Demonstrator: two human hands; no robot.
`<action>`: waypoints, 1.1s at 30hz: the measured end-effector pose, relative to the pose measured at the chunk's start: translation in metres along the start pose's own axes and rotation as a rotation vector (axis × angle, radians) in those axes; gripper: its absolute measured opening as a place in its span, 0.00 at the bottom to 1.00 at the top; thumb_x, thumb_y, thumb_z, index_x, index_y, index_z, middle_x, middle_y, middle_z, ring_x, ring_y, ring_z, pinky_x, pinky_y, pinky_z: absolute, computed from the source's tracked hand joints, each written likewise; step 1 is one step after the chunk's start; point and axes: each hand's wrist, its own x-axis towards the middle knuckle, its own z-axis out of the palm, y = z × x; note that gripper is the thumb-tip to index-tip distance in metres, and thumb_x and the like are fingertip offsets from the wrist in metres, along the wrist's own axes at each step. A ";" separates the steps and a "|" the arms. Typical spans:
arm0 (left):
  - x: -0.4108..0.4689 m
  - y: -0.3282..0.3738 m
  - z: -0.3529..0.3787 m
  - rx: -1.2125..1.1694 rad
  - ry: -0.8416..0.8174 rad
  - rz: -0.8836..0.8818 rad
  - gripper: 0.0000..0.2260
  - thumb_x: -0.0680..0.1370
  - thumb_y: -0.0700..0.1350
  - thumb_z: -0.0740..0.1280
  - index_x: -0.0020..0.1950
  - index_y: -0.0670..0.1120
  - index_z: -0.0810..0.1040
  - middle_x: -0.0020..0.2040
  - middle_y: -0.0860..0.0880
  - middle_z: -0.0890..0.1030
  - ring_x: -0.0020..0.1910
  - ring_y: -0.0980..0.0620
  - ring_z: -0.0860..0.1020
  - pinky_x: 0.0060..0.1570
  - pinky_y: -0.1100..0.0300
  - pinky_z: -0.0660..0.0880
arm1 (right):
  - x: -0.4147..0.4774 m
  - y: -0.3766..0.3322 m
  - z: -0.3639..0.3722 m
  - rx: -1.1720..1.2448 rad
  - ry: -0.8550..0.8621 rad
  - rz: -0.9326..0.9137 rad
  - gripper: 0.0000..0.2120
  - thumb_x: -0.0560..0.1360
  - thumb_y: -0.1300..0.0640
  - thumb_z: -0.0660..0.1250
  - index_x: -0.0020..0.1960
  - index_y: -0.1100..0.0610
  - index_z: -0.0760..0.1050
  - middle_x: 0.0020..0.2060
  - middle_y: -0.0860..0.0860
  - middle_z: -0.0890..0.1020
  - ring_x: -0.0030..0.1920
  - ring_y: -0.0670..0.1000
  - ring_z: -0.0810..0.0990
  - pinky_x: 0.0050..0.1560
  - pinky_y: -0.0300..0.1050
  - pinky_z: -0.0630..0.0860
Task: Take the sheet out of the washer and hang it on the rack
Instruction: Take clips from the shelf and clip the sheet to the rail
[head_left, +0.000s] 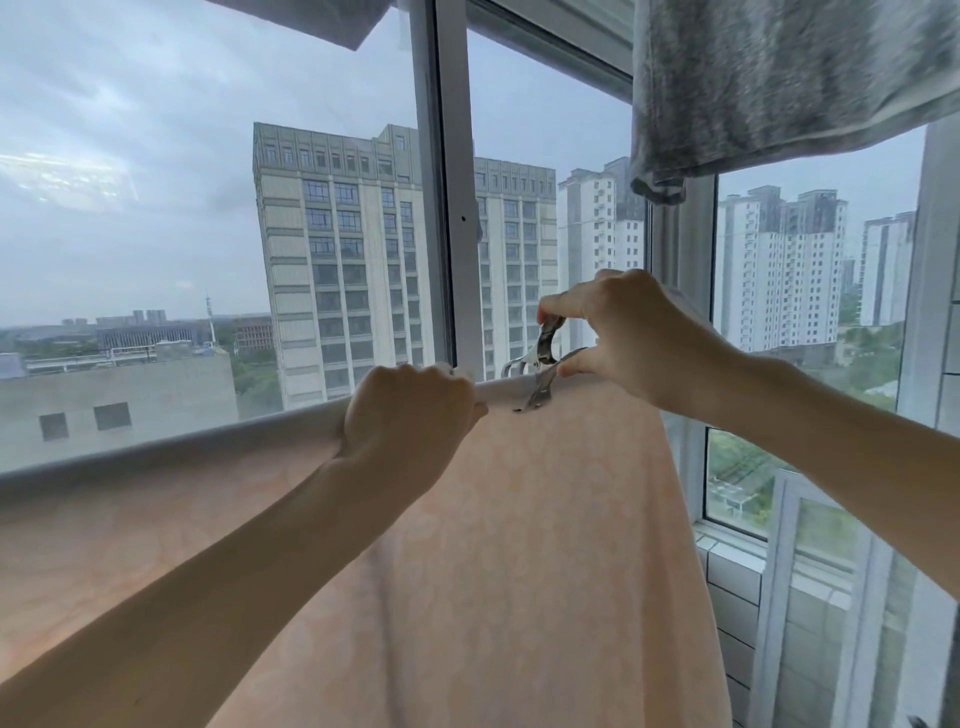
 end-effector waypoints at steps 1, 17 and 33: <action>0.000 0.000 0.000 0.004 0.009 -0.002 0.20 0.81 0.62 0.51 0.44 0.49 0.72 0.30 0.54 0.66 0.27 0.54 0.68 0.26 0.60 0.61 | 0.002 0.001 0.002 0.013 -0.003 0.000 0.22 0.66 0.51 0.78 0.58 0.48 0.78 0.46 0.51 0.80 0.43 0.51 0.74 0.49 0.49 0.75; -0.001 0.000 0.005 -0.013 0.060 -0.010 0.17 0.80 0.61 0.58 0.39 0.50 0.72 0.29 0.55 0.68 0.24 0.54 0.65 0.24 0.61 0.58 | 0.020 0.015 0.027 0.186 -0.186 -0.018 0.36 0.72 0.55 0.74 0.75 0.51 0.61 0.70 0.50 0.71 0.69 0.50 0.70 0.63 0.40 0.65; -0.051 -0.041 -0.027 -0.390 -0.012 -0.166 0.14 0.81 0.56 0.56 0.47 0.51 0.77 0.39 0.55 0.76 0.35 0.54 0.77 0.36 0.58 0.75 | -0.019 -0.054 0.010 0.004 0.024 -0.139 0.25 0.78 0.55 0.63 0.73 0.57 0.64 0.70 0.53 0.71 0.74 0.52 0.60 0.74 0.47 0.57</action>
